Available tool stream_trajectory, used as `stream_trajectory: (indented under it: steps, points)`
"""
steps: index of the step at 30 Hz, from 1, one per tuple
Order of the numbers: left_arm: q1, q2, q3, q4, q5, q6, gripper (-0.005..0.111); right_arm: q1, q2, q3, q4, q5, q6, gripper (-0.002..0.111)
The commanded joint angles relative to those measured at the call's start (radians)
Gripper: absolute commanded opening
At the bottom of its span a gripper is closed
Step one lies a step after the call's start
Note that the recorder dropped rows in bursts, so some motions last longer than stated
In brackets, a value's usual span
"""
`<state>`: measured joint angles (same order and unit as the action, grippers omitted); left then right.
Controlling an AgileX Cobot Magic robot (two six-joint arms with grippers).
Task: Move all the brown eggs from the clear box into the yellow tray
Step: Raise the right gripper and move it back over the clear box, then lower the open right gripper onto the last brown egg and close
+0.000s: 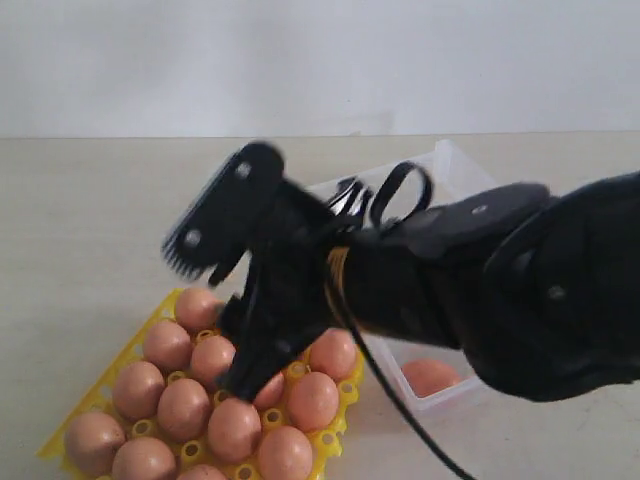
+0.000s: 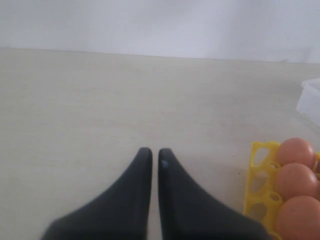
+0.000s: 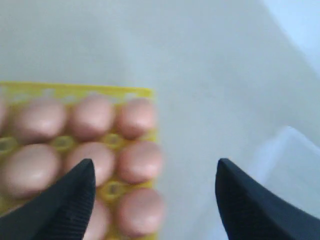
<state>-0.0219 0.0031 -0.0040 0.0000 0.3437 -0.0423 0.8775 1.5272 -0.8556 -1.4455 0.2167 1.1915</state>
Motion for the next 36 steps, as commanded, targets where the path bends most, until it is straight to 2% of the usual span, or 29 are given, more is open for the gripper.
stream_trajectory:
  steps: [1,2,3,4,5,6,7,8,9,10,11,12,13,14,15,16,18,20,26,29,33,36]
  points:
    - [-0.001,-0.003,0.004,0.0,-0.006,0.004,0.004,-0.007,-0.043,-0.053,0.105,0.485,0.084,0.061]
    - [-0.001,-0.003,0.004,0.0,-0.006,0.004,0.004,-0.023,-0.04,-0.066,0.112,0.575,0.084,0.061]
    - [-0.001,-0.003,0.004,0.0,-0.006,0.004,0.004,-0.083,-0.033,-0.083,0.11,0.601,0.084,0.061]
    - [-0.001,-0.003,0.004,0.0,-0.006,0.004,0.004,-0.116,-0.029,-0.09,0.11,0.592,0.084,0.061]
    - [-0.001,-0.003,0.004,0.0,-0.006,0.004,0.004,-0.214,-0.014,-0.122,0.126,0.556,0.084,0.061]
    - [-0.001,-0.003,0.004,0.0,-0.006,0.004,0.004,-0.259,-0.005,-0.141,0.151,0.536,0.084,0.061]
    - [-0.001,-0.003,0.004,0.0,-0.006,0.004,0.004,-0.384,0.02,-0.21,0.275,0.483,0.082,0.061]
    - [-0.001,-0.003,0.004,0.0,-0.006,0.004,0.004,-0.437,0.03,-0.236,0.349,0.455,0.071,0.061]
    - [-0.001,-0.003,0.004,0.0,-0.006,0.004,0.004,-0.568,0.057,-0.301,0.619,0.366,-0.057,0.061]
    - [-0.001,-0.003,0.004,0.0,-0.006,0.004,0.004,-0.627,0.07,-0.325,0.805,0.335,-0.166,0.061]
    - [-0.001,-0.003,0.004,0.0,-0.006,0.004,0.004,-0.711,0.088,-0.379,1.212,0.32,-0.588,0.061]
    - [-0.001,-0.003,0.004,0.0,-0.006,0.004,0.004,-0.745,0.09,-0.417,1.493,0.394,-1.075,0.061]
    - [-0.001,-0.003,0.004,0.0,-0.006,0.004,0.004,-0.749,0.09,-0.431,1.655,0.459,-1.355,0.061]
    - [-0.001,-0.003,0.004,0.0,-0.006,0.004,0.004,-0.756,0.09,-0.453,1.806,0.578,-1.552,0.061]
    - [-0.001,-0.003,0.004,0.0,-0.006,0.004,0.004,-0.753,0.09,-0.462,1.863,0.657,-1.631,0.061]
    - [-0.001,-0.003,0.004,0.0,-0.006,0.004,0.004,-0.733,0.09,-0.467,1.897,0.784,-1.733,0.061]
    - [-0.001,-0.003,0.004,0.0,-0.006,0.004,0.004,-0.678,0.09,-0.47,1.811,1.004,-1.88,0.061]
    - [-0.001,-0.003,0.004,0.0,-0.006,0.004,0.004,-0.595,0.089,-0.472,1.651,1.004,-1.846,0.061]
    - [-0.001,-0.003,0.004,0.0,-0.006,0.004,0.004,-0.475,0.133,-0.472,1.445,1.004,-1.795,0.061]
    - [-0.001,-0.003,0.004,0.0,-0.006,0.004,0.004,-0.467,0.198,-0.472,1.395,0.916,-1.727,0.061]
    - [-0.001,-0.003,0.004,0.0,-0.006,0.004,0.004,-0.467,0.23,-0.47,1.379,0.599,-1.627,0.061]
    - [-0.001,-0.003,0.004,0.0,-0.006,0.004,0.004,-0.467,0.217,-0.47,1.385,0.56,-1.619,0.061]
